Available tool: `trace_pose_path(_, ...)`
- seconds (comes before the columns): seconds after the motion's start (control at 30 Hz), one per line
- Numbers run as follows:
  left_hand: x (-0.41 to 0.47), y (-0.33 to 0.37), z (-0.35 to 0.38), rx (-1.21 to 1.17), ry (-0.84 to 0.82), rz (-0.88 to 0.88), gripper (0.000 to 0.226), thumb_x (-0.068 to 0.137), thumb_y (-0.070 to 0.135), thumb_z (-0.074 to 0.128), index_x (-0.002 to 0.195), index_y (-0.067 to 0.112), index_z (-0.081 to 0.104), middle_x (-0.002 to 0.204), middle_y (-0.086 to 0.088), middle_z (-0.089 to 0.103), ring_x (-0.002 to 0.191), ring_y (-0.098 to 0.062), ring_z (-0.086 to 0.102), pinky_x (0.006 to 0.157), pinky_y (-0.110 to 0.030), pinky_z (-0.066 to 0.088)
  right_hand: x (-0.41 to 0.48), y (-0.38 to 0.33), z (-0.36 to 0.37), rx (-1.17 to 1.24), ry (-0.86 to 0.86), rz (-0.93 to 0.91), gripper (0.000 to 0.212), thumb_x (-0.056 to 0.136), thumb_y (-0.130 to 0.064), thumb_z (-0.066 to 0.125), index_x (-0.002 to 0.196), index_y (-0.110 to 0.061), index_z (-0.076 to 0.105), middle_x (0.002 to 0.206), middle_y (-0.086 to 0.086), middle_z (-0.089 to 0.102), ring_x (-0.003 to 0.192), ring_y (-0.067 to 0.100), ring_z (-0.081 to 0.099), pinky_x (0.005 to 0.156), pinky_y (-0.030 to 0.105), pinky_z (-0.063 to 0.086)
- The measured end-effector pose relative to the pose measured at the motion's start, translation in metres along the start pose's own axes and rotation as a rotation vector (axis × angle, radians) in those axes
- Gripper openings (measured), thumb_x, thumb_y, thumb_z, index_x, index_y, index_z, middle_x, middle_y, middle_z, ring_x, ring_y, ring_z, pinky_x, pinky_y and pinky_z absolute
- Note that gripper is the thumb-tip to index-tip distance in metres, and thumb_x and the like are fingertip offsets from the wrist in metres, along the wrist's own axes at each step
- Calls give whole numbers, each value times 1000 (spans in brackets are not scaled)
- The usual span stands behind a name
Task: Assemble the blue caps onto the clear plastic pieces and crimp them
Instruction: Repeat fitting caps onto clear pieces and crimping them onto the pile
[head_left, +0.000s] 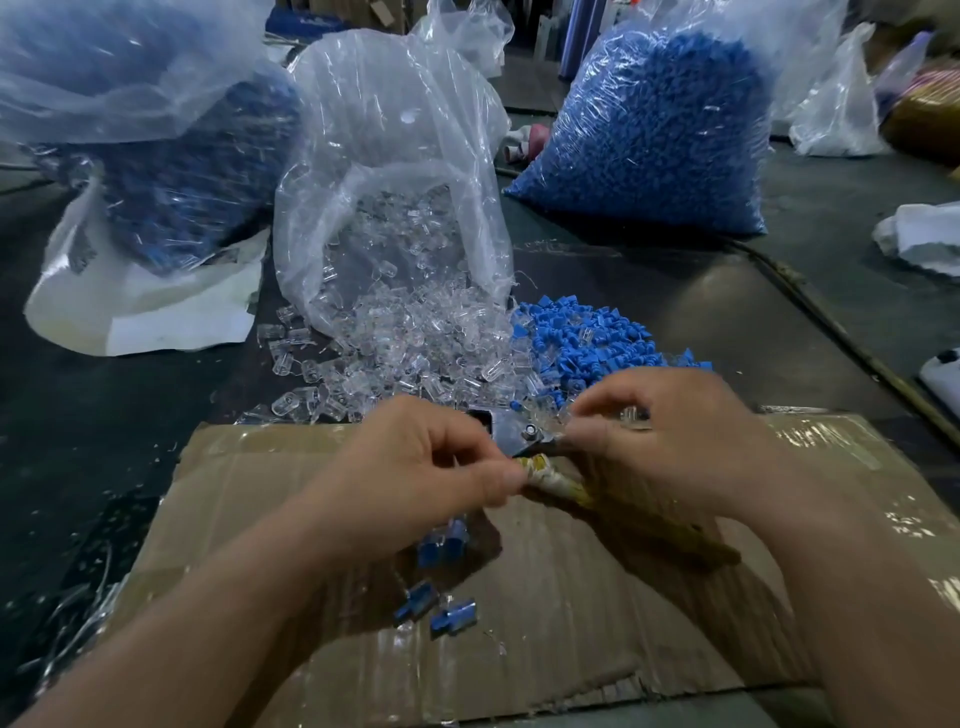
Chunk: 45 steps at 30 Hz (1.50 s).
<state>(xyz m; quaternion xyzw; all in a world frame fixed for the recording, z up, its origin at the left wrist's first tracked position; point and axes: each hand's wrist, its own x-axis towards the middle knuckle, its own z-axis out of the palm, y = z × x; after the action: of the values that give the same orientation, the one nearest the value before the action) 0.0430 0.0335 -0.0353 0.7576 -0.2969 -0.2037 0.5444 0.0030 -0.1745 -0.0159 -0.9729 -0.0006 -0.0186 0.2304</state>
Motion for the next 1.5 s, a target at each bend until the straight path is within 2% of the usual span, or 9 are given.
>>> trace_pose_path(0.03,1,0,0,-51,96,-32,29,60,49,66,65,20,71,46,3,58,37,-3,46,39,-13,35,1,4,-1,34,105,27,11,73,-51,59,71,-41,60,72,-28,58,76,-13,53,63,3,36)
trace_pose_path(0.13,6,-3,-3,-115,427,-67,11,73,24,69,64,17,69,51,5,62,36,2,44,39,-11,38,6,19,-5,81,384,100,25,81,-27,65,63,-40,55,63,-26,55,65,-10,55,58,3,37)
trace_pose_path(0.23,8,-4,-4,-127,557,-39,11,79,9,67,70,16,68,58,6,66,39,5,46,40,-8,37,10,29,-5,99,439,186,26,81,-21,67,66,-38,55,68,-22,57,66,-4,55,62,17,42)
trace_pose_path(0.47,6,-5,-3,-75,556,-25,13,79,11,67,69,20,68,60,4,66,39,2,45,42,-10,38,21,27,10,-51,191,139,5,81,-24,67,84,-28,70,73,-20,54,67,-1,49,66,20,38)
trace_pose_path(0.6,6,-3,-2,-59,566,-24,13,79,12,66,70,20,67,61,5,67,40,1,48,42,-10,41,29,26,18,-211,90,142,31,83,-31,64,113,-23,65,87,-10,51,85,10,47,77,28,41)
trace_pose_path(0.73,7,-3,-2,-59,553,-30,14,80,10,66,70,20,67,63,4,67,41,1,49,43,-10,42,30,24,17,-175,70,152,19,82,-32,65,100,-26,69,82,-14,56,82,9,51,75,28,43)
trace_pose_path(1.0,6,-3,-2,-66,553,-23,15,80,9,66,70,20,67,63,3,67,41,3,49,42,-9,40,27,23,19,-167,75,99,2,88,-26,59,86,-26,61,75,-17,40,82,9,45,76,28,39)
trace_pose_path(1.23,6,-3,-3,-61,545,-14,14,80,9,66,70,20,67,61,5,67,40,2,49,42,-9,41,27,22,18,41,283,113,23,90,-14,53,73,-28,46,71,-14,51,64,5,49,55,11,36)
trace_pose_path(1.5,5,-2,-3,-76,545,-26,12,79,10,66,70,18,67,62,2,67,40,0,49,42,-10,41,29,19,22,-79,207,82,18,79,-10,59,91,-22,65,80,-14,48,71,3,45,67,19,33)
